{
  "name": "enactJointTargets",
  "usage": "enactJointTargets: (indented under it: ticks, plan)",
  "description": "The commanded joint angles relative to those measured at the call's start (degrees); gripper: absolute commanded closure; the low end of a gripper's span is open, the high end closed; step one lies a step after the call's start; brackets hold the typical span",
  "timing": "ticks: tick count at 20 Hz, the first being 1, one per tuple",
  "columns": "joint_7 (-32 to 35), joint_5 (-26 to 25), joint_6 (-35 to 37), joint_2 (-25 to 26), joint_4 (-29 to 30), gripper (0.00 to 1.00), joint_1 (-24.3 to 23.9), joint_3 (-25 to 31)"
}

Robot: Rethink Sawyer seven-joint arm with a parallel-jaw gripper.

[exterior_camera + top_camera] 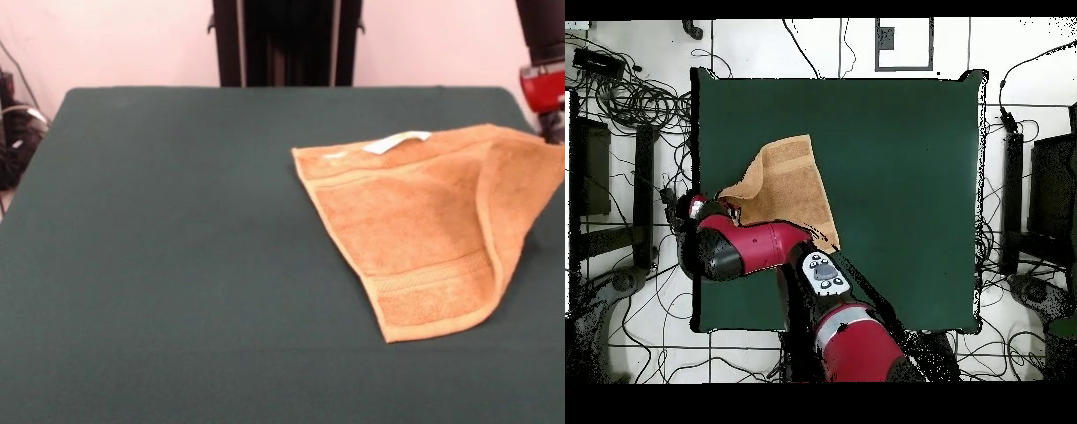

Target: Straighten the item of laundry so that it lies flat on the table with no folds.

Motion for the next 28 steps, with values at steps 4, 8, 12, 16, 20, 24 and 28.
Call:
enactJointTargets:
  ticks: [4,8,12,16,20,24,28]
  plan:
    - [-4.9,-5.6,10.7,12.1,-10.8,0.00,-1.0,8.9]
    - [-4.0,-7.1,10.3,13.2,-12.2,0.00,-0.9,9.5]
    - [-2.7,-8.1,9.9,13.6,-12.7,0.00,-1.3,11.1]
    - [-1.3,-8.2,9.2,14.2,-14.1,0.00,0.1,11.2]
    - [0.1,-7.7,7.4,15.9,-16.4,0.00,2.3,10.4]
    - [2.3,-6.2,7.0,13.9,-16.3,0.00,5.2,7.4]
    - [3.3,-5.3,8.5,11.6,-15.4,0.00,6.0,6.2]
